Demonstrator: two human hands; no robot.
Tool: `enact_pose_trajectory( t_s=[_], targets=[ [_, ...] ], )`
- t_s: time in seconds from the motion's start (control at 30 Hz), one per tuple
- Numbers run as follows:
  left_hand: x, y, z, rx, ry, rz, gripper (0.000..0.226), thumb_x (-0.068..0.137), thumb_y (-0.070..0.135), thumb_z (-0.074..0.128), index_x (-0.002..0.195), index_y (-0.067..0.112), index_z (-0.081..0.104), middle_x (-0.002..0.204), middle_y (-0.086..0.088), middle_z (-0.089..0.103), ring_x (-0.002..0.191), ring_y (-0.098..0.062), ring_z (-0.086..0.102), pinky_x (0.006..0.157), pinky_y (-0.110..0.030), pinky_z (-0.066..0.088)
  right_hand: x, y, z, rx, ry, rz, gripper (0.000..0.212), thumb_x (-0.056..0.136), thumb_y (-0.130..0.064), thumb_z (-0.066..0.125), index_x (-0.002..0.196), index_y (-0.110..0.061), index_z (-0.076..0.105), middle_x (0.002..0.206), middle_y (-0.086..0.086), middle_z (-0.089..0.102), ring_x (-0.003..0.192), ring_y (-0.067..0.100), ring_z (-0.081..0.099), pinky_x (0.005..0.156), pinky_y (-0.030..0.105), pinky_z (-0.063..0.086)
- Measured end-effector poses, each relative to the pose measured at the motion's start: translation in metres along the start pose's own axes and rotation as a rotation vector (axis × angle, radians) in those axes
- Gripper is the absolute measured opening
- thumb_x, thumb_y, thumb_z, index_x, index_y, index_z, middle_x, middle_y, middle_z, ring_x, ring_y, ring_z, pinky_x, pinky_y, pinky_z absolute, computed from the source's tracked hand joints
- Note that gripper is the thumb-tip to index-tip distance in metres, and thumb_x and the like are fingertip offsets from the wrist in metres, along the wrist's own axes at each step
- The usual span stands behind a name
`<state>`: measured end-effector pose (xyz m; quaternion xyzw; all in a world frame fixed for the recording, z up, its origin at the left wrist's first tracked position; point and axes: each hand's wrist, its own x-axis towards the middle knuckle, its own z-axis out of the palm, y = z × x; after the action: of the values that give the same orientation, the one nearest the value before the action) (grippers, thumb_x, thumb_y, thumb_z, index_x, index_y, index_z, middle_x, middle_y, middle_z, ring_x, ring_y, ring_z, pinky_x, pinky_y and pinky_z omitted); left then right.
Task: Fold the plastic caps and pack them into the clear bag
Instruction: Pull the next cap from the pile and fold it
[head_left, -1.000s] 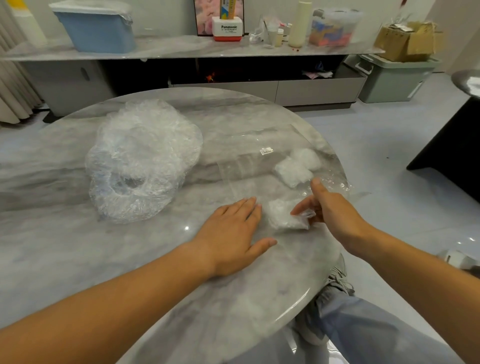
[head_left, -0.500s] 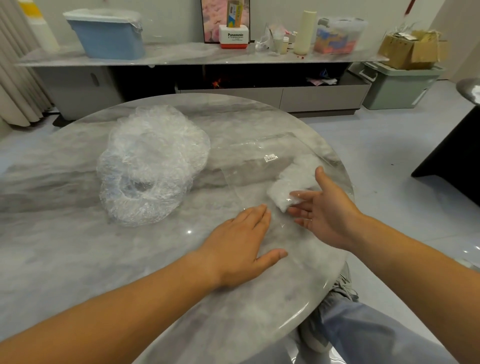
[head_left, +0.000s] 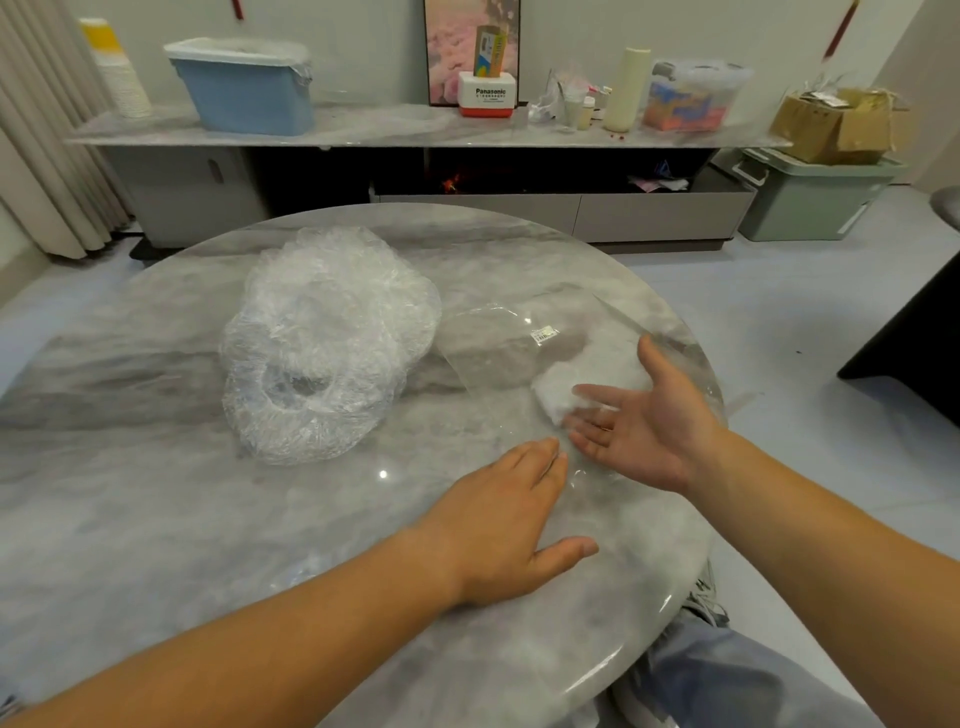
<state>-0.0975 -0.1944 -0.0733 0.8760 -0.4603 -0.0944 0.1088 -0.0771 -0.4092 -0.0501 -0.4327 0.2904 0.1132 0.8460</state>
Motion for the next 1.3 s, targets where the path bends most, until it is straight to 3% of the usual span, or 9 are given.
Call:
enact_pose_trajectory(
  t_s=[0.1, 0.23, 0.33, 0.43, 0.57, 0.67, 0.9, 1.1, 1.3],
  targets=[
    [-0.001, -0.002, -0.001, -0.005, 0.009, 0.005, 0.085, 0.098, 0.067, 0.03, 0.161, 0.014, 0.007, 0.168, -0.003, 0.002, 0.153, -0.014, 0.001, 0.12, -0.024, 0.009, 0.006, 0.004, 0.006, 0.065, -0.009, -0.016, 0.094, 0.086, -0.08, 0.048, 0.134, 0.001, 0.056, 0.137, 0.028, 0.05, 0.116, 0.036, 0.06, 0.09, 0.041, 0.053],
    [-0.002, -0.004, -0.001, -0.029, 0.016, 0.012, 0.085, 0.098, 0.067, 0.031, 0.16, 0.014, 0.008, 0.168, -0.001, 0.004, 0.153, -0.013, 0.003, 0.117, -0.022, 0.009, 0.011, 0.004, 0.013, 0.17, 0.025, -0.047, 0.083, 0.086, -0.075, 0.056, 0.133, -0.006, 0.056, 0.135, 0.031, 0.046, 0.12, 0.041, 0.06, 0.096, 0.041, 0.054],
    [-0.001, -0.005, 0.0, -0.029, 0.027, 0.012, 0.085, 0.098, 0.068, 0.031, 0.161, 0.015, 0.01, 0.168, -0.001, 0.005, 0.153, -0.013, 0.004, 0.119, -0.024, 0.012, 0.011, 0.005, 0.019, 0.194, 0.069, -0.069, 0.071, 0.089, -0.067, 0.06, 0.132, -0.011, 0.055, 0.135, 0.029, 0.045, 0.122, 0.042, 0.059, 0.085, 0.042, 0.057],
    [-0.002, -0.007, 0.001, -0.017, 0.024, 0.009, 0.085, 0.097, 0.068, 0.03, 0.16, 0.015, 0.011, 0.168, -0.001, 0.006, 0.153, -0.013, 0.005, 0.12, -0.026, 0.014, 0.007, 0.003, 0.018, 0.194, 0.126, -0.083, 0.064, 0.09, -0.058, 0.066, 0.131, -0.011, 0.054, 0.137, 0.029, 0.039, 0.116, 0.047, 0.059, 0.093, 0.048, 0.056],
    [-0.006, -0.009, 0.001, -0.003, 0.024, 0.001, 0.086, 0.097, 0.069, 0.031, 0.16, 0.016, 0.009, 0.168, -0.002, 0.006, 0.153, -0.014, 0.005, 0.121, -0.026, 0.013, 0.0, 0.001, 0.012, 0.155, 0.232, -0.137, 0.056, 0.092, -0.045, 0.071, 0.129, -0.008, 0.053, 0.142, 0.027, 0.033, 0.13, 0.046, 0.042, 0.094, 0.049, 0.057],
    [-0.009, -0.012, 0.002, 0.007, 0.023, 0.001, 0.086, 0.097, 0.069, 0.031, 0.161, 0.016, 0.008, 0.168, -0.001, 0.006, 0.153, -0.014, 0.005, 0.12, -0.026, 0.012, -0.002, 0.004, 0.01, 0.135, 0.245, -0.138, 0.052, 0.093, -0.042, 0.07, 0.13, -0.01, 0.054, 0.145, 0.026, 0.032, 0.122, 0.043, 0.043, 0.095, 0.05, 0.056],
    [-0.01, -0.012, 0.003, -0.002, 0.029, 0.002, 0.086, 0.097, 0.069, 0.032, 0.161, 0.017, 0.006, 0.168, 0.0, 0.006, 0.153, -0.013, 0.005, 0.121, -0.027, 0.014, -0.01, 0.006, 0.017, -0.06, 0.184, -0.09, 0.064, 0.094, -0.067, 0.049, 0.125, -0.014, 0.067, 0.133, 0.018, 0.048, 0.108, 0.03, 0.048, 0.088, 0.036, 0.045],
    [-0.008, -0.012, 0.004, -0.004, 0.02, -0.004, 0.087, 0.096, 0.07, 0.03, 0.161, 0.018, 0.005, 0.168, 0.0, 0.005, 0.153, -0.013, 0.004, 0.121, -0.027, 0.012, -0.019, 0.012, 0.019, 0.081, 0.244, -0.153, 0.054, 0.095, -0.051, 0.062, 0.133, -0.013, 0.055, 0.137, 0.029, 0.045, 0.117, 0.041, 0.059, 0.099, 0.043, 0.052],
    [-0.01, -0.012, 0.004, -0.007, 0.016, -0.004, 0.086, 0.096, 0.07, 0.031, 0.161, 0.018, 0.006, 0.168, 0.001, 0.004, 0.153, -0.012, 0.003, 0.12, -0.025, 0.011, -0.018, 0.014, 0.012, 0.125, 0.274, -0.151, 0.07, 0.098, -0.048, 0.06, 0.146, -0.002, 0.039, 0.146, 0.03, 0.04, 0.127, 0.046, 0.053, 0.107, 0.051, 0.047]
  ],
)
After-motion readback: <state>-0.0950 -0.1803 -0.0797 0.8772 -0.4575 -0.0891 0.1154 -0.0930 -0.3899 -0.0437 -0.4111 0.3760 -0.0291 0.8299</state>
